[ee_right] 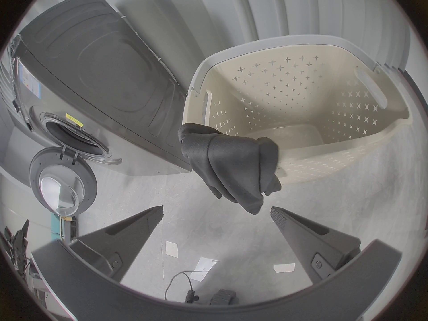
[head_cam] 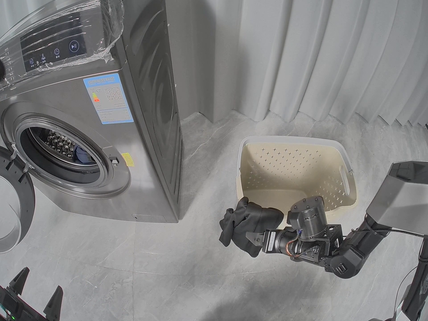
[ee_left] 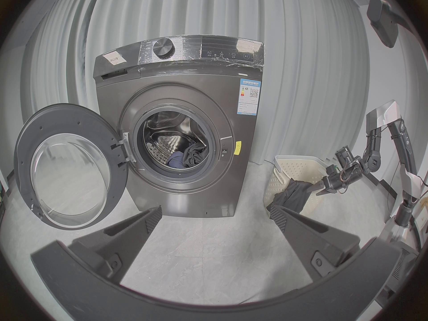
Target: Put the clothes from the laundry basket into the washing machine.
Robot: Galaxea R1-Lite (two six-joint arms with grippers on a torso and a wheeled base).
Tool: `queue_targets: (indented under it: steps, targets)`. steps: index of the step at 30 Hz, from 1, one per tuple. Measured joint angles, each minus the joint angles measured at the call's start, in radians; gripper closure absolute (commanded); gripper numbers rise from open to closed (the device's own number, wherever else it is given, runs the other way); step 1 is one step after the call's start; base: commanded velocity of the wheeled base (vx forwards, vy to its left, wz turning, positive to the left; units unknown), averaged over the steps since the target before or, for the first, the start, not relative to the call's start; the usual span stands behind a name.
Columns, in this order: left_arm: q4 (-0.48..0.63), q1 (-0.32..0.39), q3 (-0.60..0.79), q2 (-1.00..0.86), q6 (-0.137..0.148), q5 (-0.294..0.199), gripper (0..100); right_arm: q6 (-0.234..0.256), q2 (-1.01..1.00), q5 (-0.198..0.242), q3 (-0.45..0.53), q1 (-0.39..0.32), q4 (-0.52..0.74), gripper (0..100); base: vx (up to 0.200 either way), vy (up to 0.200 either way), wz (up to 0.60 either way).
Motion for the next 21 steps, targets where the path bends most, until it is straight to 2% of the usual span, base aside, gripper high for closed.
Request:
queue_targets:
  steps: [12, 13, 21]
  targets:
    - [0.0, 0.0, 0.0, 0.0, -0.001, 0.001, 0, 0.034, 0.087, -0.006, -0.101, -0.019, 0.004, 0, 0.0, 0.0, 0.0]
    - [0.0, 0.0, 0.0, 0.0, -0.001, 0.001, 0, 0.034, 0.093, -0.012, -0.109, -0.021, 0.006, 100, 0.0, 0.0, 0.0]
    - [0.0, 0.0, 0.0, 0.0, -0.004, 0.005, 0, 0.035, 0.131, -0.026, -0.165, -0.035, 0.01, 100, 0.0, 0.0, 0.0]
